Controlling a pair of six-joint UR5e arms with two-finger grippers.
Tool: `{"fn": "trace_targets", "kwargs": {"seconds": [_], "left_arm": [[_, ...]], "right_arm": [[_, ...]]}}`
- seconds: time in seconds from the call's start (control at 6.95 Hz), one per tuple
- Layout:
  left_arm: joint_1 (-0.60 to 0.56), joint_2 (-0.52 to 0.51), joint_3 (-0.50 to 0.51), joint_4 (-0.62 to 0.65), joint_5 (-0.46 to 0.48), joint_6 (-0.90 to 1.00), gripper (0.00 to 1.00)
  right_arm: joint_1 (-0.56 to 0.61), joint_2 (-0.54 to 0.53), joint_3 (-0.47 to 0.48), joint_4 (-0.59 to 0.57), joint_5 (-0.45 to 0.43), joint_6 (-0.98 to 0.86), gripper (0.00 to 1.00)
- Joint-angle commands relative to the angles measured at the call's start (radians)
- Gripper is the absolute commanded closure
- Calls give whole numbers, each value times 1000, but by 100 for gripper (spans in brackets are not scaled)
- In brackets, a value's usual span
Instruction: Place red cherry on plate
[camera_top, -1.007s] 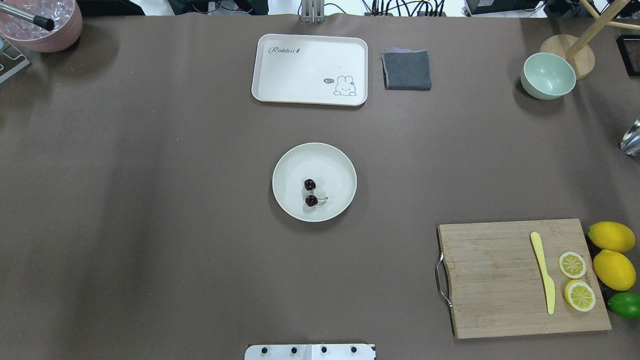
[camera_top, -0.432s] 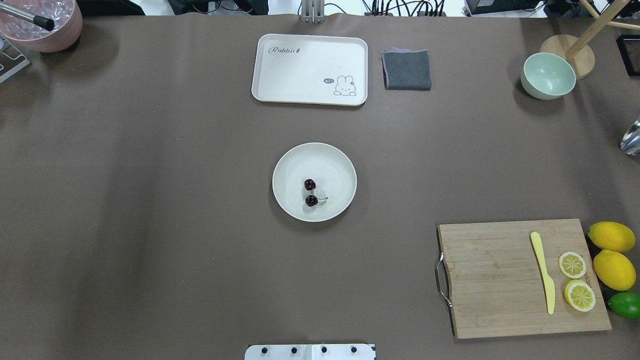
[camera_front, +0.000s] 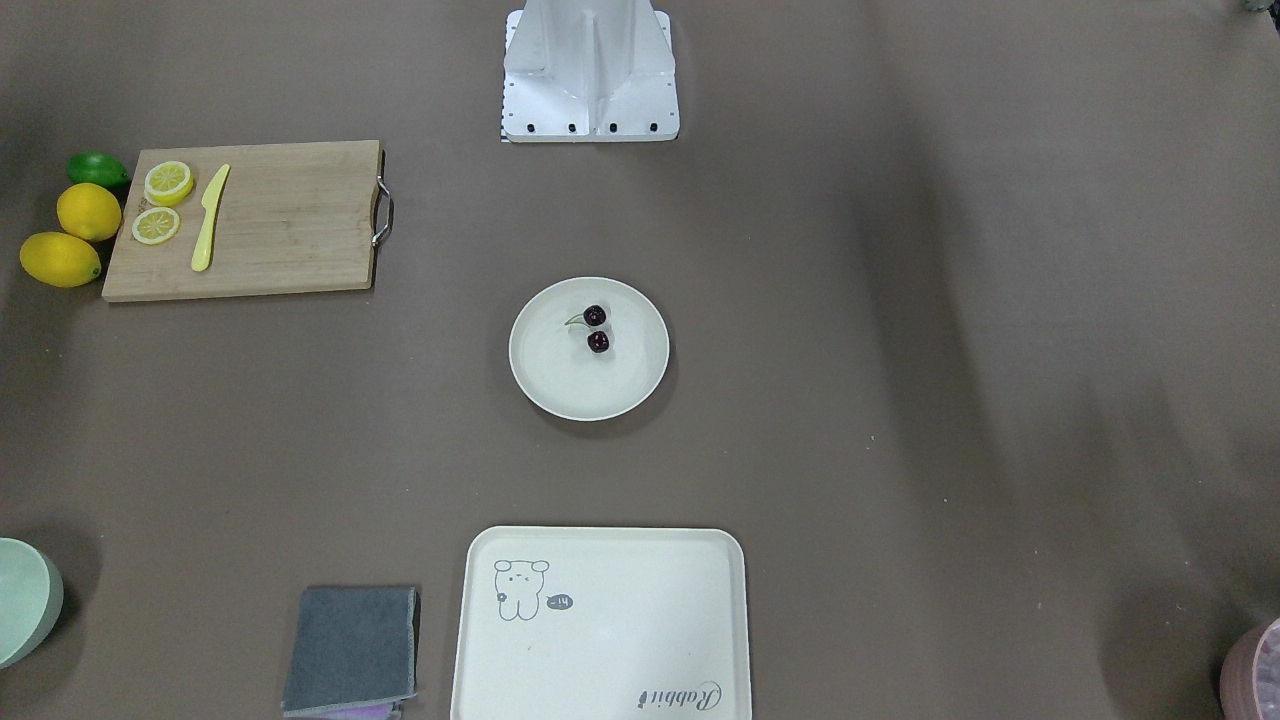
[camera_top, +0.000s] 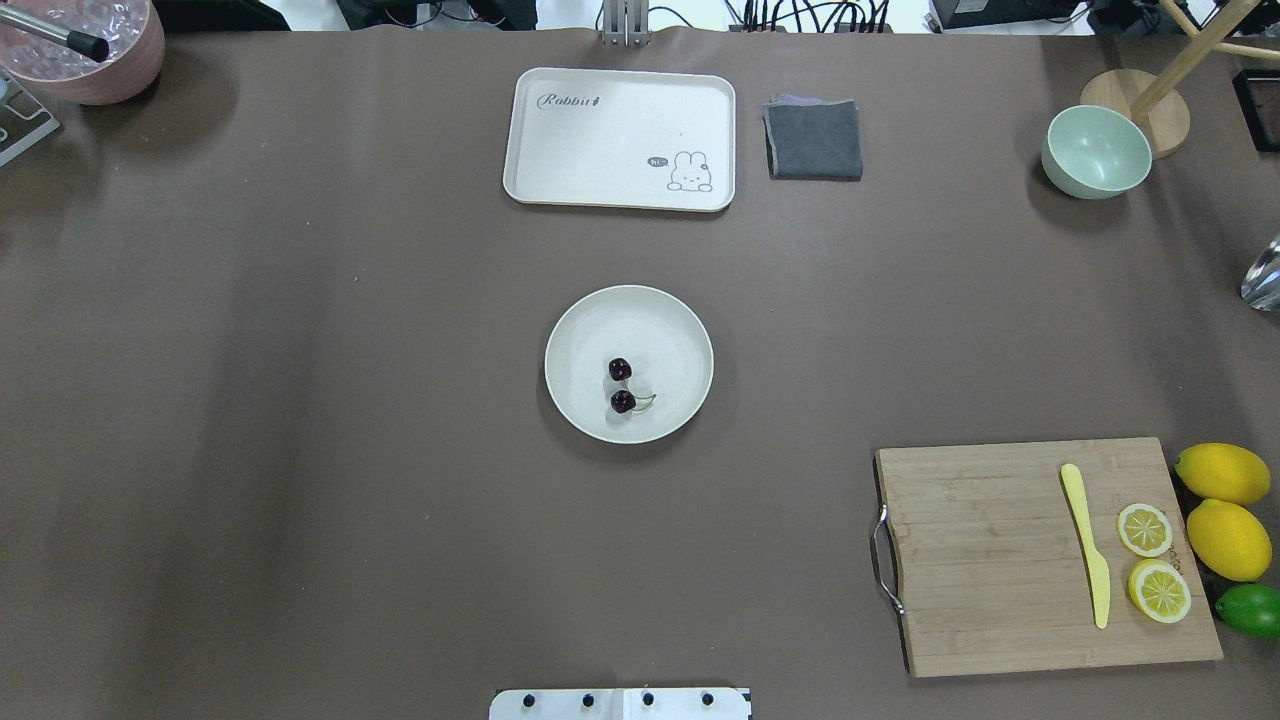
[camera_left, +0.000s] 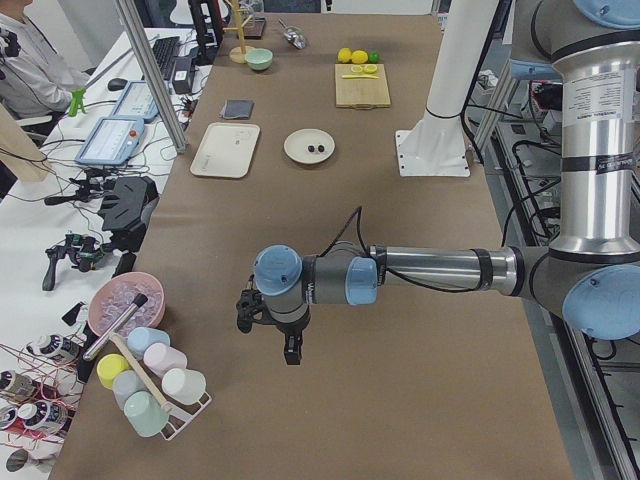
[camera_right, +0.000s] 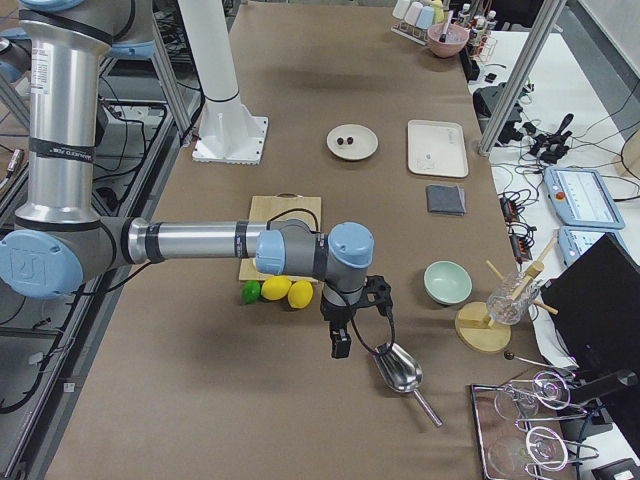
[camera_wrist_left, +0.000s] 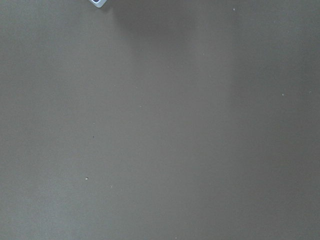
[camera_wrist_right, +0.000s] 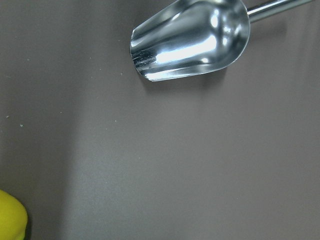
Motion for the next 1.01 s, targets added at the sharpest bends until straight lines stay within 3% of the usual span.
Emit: {"fn": "trace_targets", "kwargs": {"seconds": [0.0,0.86], "left_arm": [[0,4,-2,0,-1,0,2],[0,7,-2,-2,1,0,2]], "right_arm": [[1,1,7,0,-2,6,0],[1,-10,19,-1,5,7,0]]}}
